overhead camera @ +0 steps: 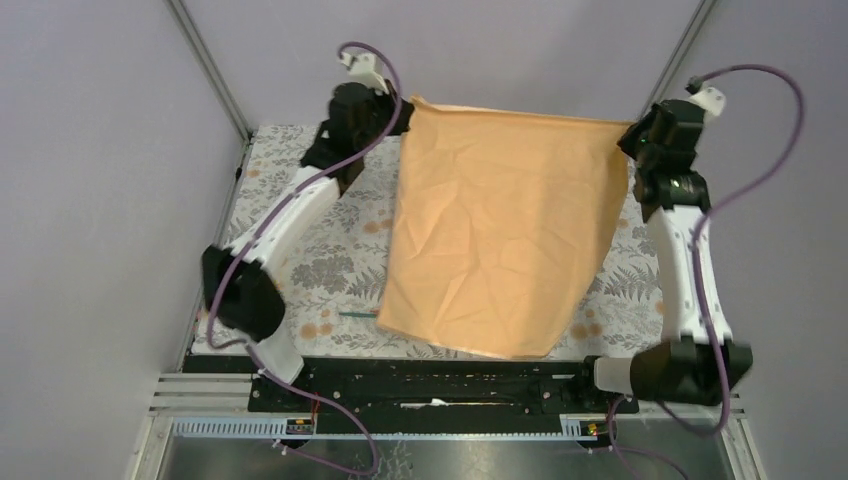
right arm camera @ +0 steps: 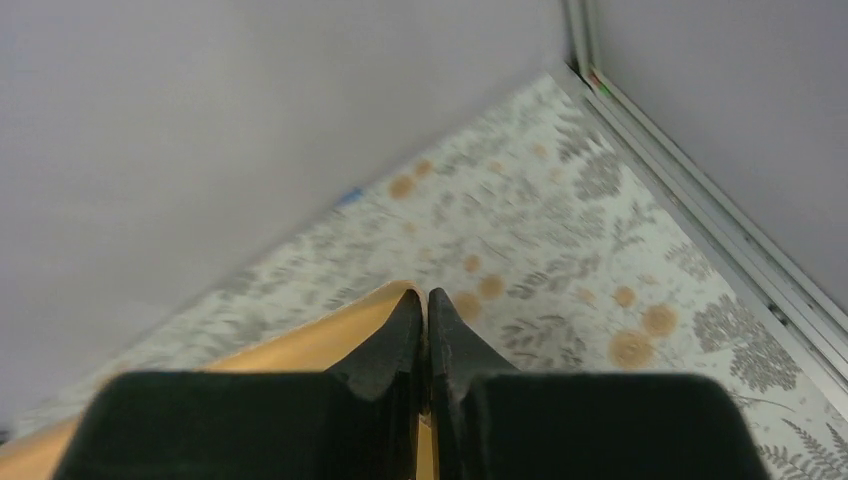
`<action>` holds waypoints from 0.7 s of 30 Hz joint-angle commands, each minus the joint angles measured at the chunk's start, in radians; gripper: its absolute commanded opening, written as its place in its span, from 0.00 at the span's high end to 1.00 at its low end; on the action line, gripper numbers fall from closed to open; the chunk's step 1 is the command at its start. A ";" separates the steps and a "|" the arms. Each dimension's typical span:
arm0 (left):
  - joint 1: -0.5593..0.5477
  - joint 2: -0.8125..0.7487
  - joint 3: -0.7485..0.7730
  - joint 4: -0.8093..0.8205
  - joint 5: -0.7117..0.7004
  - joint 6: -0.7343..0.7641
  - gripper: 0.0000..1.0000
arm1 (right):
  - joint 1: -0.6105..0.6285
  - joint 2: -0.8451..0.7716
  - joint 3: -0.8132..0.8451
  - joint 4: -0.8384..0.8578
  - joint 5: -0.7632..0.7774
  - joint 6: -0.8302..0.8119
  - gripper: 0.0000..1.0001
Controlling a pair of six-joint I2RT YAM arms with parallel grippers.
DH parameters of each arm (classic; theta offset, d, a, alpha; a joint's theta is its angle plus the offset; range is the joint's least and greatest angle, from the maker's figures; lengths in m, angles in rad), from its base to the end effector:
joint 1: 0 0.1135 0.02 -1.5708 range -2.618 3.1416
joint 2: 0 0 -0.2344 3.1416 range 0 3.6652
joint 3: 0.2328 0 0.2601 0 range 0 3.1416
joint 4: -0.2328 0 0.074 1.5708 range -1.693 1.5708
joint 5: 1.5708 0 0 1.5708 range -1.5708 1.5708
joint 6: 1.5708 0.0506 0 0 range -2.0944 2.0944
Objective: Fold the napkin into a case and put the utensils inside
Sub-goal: Flatten out the crumpled napkin at the center of the board.
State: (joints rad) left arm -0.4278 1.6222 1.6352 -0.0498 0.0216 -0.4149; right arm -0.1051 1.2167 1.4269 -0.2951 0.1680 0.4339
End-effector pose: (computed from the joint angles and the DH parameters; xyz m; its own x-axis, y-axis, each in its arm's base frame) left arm 0.3715 -0.1706 0.4063 -0.2057 -0.3491 -0.9142 0.3841 0.8304 -0.4035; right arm 0.2946 -0.0396 0.4343 0.0366 0.4129 -0.9100 0.2796 0.8700 0.4060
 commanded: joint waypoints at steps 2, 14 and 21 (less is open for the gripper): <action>0.012 0.210 0.065 0.139 -0.081 0.054 1.00 | -0.010 0.283 -0.024 0.204 0.192 -0.097 1.00; 0.032 0.747 0.503 -0.048 -0.142 0.121 0.82 | -0.011 1.059 0.688 -0.225 0.113 -0.205 0.61; 0.034 0.651 0.599 -0.340 -0.134 -0.012 0.01 | -0.009 1.004 0.774 -0.503 0.082 -0.149 0.16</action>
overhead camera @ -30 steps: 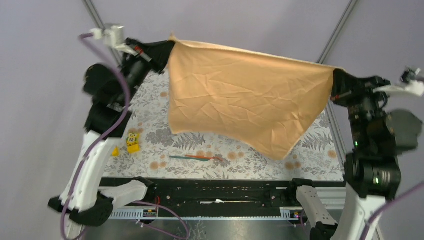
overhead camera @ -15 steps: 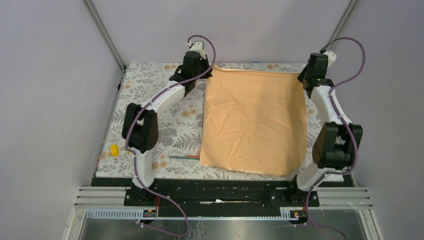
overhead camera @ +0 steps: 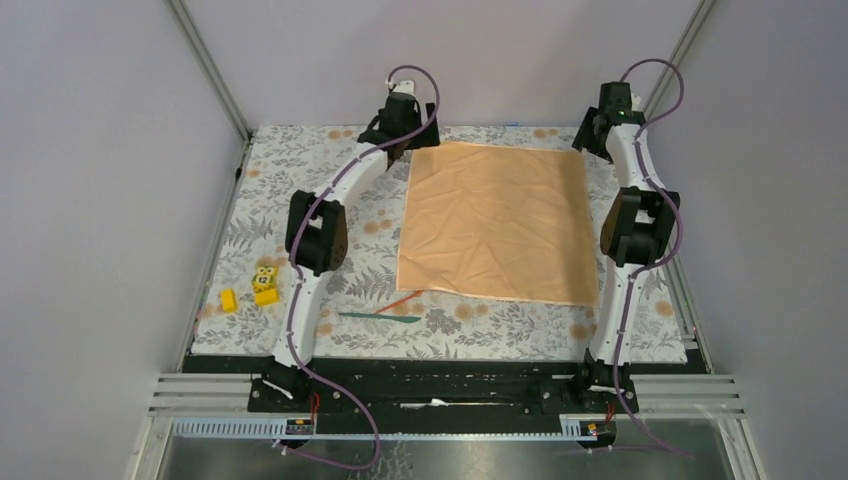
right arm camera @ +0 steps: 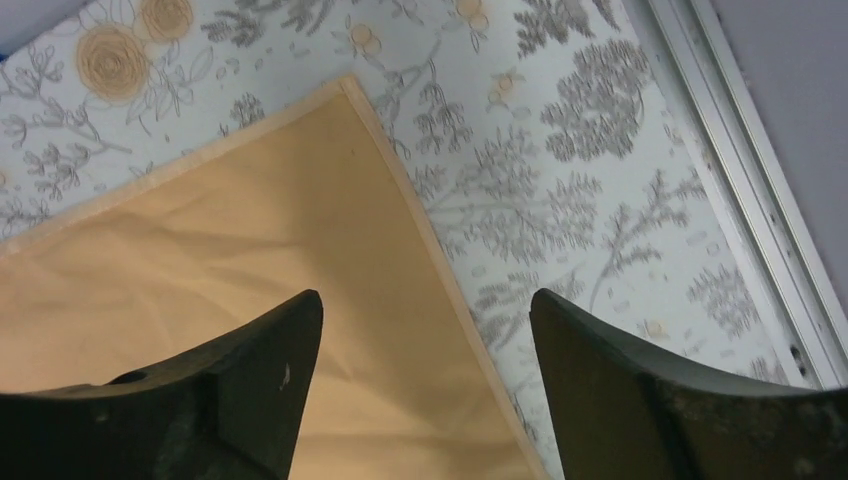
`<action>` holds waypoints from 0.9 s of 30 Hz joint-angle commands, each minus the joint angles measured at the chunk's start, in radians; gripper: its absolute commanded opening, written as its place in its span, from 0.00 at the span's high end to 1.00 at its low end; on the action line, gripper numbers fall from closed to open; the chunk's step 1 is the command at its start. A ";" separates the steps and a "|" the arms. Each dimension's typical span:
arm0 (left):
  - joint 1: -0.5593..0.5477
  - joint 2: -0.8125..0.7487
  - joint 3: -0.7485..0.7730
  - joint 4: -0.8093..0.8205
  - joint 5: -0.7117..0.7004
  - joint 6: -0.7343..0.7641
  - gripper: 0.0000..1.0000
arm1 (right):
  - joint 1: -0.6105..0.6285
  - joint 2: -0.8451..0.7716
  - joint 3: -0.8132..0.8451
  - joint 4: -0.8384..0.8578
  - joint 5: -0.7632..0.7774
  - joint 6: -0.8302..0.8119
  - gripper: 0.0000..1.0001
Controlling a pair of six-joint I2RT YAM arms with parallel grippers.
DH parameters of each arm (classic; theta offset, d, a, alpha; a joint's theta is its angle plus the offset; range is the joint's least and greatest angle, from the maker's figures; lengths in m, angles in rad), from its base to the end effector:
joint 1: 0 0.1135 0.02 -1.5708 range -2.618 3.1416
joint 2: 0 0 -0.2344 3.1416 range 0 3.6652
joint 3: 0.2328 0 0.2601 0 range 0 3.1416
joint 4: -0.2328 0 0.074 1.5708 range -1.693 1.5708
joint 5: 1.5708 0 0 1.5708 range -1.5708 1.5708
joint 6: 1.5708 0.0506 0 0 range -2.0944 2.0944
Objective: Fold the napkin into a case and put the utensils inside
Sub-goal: Flatten out the crumpled napkin at the center of the board.
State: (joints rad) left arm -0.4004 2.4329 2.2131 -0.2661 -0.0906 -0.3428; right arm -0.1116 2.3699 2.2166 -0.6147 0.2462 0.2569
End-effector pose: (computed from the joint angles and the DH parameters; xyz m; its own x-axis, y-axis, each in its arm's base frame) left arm 0.5249 -0.2172 0.2113 -0.5108 -0.1473 -0.8470 0.1517 0.9543 -0.2574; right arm 0.5311 -0.0719 0.2121 -0.5960 0.3148 -0.7387 0.4484 0.8936 0.0190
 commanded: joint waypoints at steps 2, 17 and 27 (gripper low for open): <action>0.015 -0.257 -0.071 -0.152 0.013 -0.151 0.01 | 0.006 -0.254 -0.151 -0.140 -0.059 0.058 0.14; 0.039 -1.041 -1.068 -0.061 0.430 -0.332 0.01 | 0.515 -0.666 -0.994 0.226 -0.638 0.165 0.07; 0.017 -1.311 -1.409 -0.070 0.469 -0.362 0.01 | 0.593 -0.663 -1.194 0.364 -0.412 0.215 0.04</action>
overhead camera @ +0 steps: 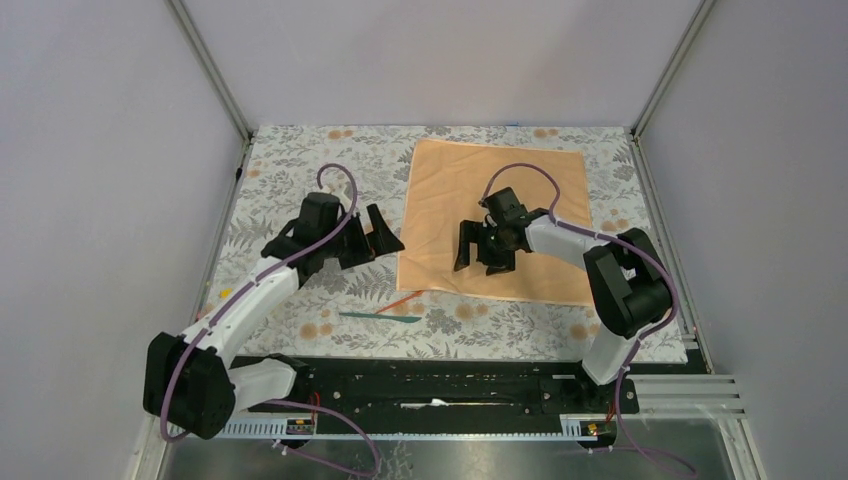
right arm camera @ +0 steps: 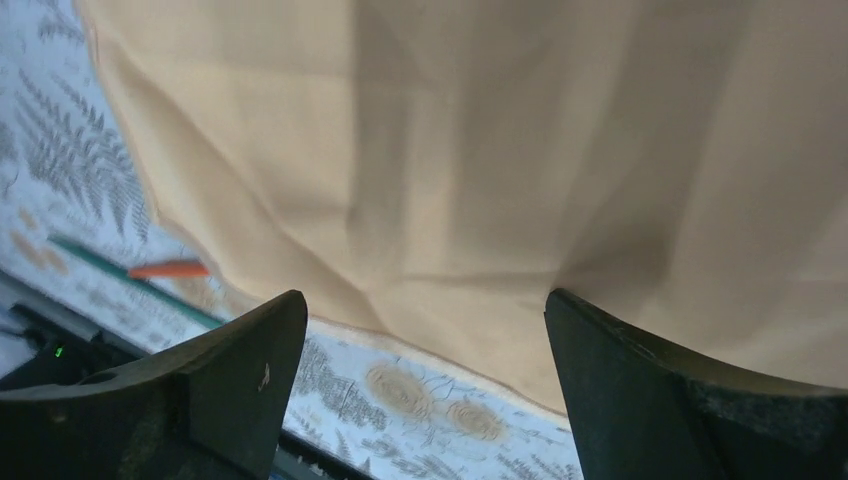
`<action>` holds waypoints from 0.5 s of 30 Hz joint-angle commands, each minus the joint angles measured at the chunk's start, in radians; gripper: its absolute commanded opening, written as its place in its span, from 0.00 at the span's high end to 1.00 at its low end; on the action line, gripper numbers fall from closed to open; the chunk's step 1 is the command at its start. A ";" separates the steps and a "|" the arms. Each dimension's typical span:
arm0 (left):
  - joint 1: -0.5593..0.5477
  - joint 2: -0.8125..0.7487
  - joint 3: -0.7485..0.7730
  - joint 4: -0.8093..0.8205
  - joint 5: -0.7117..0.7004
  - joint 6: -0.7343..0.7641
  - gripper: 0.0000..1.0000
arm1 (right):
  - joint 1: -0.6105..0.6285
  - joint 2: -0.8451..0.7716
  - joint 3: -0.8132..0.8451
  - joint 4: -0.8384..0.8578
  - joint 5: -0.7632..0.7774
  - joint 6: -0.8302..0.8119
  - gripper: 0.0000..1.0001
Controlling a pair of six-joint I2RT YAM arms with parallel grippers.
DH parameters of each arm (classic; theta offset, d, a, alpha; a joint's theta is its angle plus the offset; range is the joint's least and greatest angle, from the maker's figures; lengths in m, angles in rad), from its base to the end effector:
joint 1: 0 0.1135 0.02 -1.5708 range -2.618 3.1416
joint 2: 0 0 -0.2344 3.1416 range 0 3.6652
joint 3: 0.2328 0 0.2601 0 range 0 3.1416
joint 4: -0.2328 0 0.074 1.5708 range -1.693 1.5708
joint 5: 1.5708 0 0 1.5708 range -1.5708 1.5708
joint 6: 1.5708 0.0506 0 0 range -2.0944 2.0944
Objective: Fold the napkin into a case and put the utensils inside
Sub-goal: Flatten out the crumpled napkin at the center of the board.
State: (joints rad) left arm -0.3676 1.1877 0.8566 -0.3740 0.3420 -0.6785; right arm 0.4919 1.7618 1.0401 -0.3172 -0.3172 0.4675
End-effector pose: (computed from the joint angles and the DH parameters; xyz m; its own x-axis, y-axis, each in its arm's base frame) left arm 0.2588 -0.1179 0.2265 -0.8329 -0.3128 -0.4565 0.0695 0.7592 -0.6472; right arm 0.3064 0.1821 0.1163 -0.9432 -0.0196 -0.3316 -0.1827 0.8644 0.4685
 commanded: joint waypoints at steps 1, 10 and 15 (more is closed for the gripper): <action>-0.023 -0.074 -0.063 0.037 0.034 -0.026 0.01 | -0.015 -0.049 -0.014 0.066 0.180 -0.005 0.03; -0.061 -0.054 -0.116 0.051 0.013 -0.040 0.01 | -0.018 0.068 0.098 0.024 0.402 -0.051 0.04; -0.069 -0.021 -0.125 0.073 0.011 -0.031 0.01 | -0.019 0.132 0.191 -0.040 0.480 -0.107 0.03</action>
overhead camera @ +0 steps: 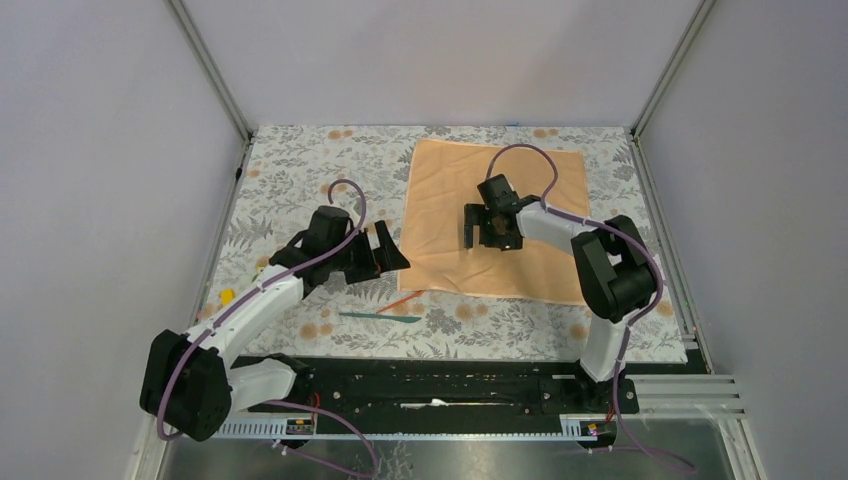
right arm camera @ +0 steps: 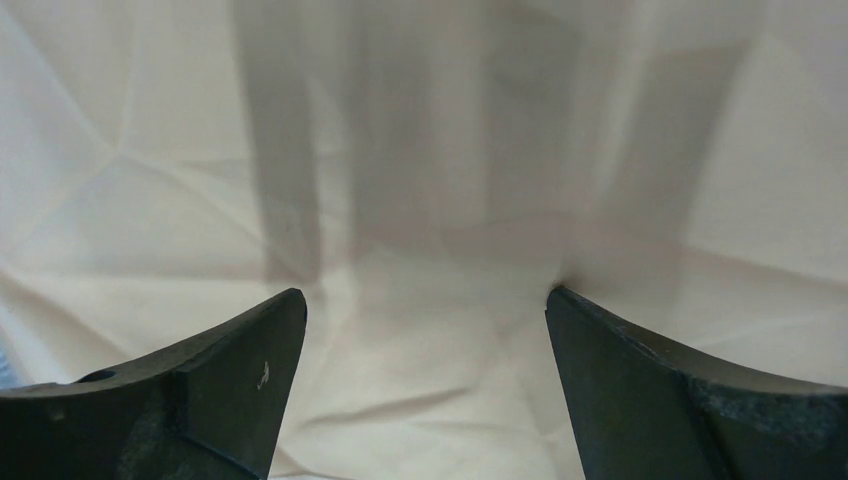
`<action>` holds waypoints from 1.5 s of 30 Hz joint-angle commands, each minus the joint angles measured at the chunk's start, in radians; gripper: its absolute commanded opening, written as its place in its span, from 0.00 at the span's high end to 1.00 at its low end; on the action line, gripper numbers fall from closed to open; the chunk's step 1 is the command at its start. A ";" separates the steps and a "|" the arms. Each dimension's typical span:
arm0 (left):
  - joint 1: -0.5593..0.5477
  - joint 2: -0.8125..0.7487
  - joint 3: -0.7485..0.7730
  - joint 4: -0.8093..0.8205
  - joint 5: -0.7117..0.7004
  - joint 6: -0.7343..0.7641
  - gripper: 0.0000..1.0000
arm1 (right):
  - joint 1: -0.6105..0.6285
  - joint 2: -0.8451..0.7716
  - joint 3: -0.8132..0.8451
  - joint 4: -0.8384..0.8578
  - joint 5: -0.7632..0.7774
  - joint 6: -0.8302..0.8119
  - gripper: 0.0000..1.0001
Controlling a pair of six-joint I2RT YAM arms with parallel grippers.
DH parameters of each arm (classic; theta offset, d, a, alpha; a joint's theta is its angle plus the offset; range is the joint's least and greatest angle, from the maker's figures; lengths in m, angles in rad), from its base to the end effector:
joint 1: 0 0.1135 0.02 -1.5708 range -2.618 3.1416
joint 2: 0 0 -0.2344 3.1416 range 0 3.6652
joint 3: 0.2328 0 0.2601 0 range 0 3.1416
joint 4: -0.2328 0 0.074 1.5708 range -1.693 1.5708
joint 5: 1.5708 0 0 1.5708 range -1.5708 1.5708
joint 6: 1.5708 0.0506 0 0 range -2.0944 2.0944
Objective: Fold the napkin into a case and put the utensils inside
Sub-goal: Flatten out the crumpled napkin at the center of the board.
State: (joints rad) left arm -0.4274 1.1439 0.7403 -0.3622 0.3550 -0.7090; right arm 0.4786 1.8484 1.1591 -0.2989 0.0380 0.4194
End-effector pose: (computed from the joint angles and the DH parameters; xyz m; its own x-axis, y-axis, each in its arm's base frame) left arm 0.2355 -0.1266 0.1985 -0.8803 -0.2699 -0.3903 0.0574 0.7559 -0.6522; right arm 0.3437 0.1762 0.1203 -0.8568 0.0139 -0.5154 -0.1015 0.9755 0.1951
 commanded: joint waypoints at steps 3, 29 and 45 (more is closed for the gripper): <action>-0.020 0.054 -0.010 0.078 -0.002 0.008 0.03 | -0.005 0.052 0.100 -0.095 0.142 -0.084 0.03; -0.238 0.396 0.059 0.182 -0.166 0.054 0.38 | -0.004 -0.288 -0.061 -0.083 -0.036 -0.051 0.02; -0.281 0.305 -0.010 0.106 -0.144 0.126 0.41 | -0.004 -0.326 -0.150 -0.062 -0.103 -0.061 0.02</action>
State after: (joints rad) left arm -0.7025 1.5158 0.7433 -0.2211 0.2169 -0.6174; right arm 0.4774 1.5658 1.0275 -0.3683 -0.0277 0.3634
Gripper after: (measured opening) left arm 0.594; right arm 0.982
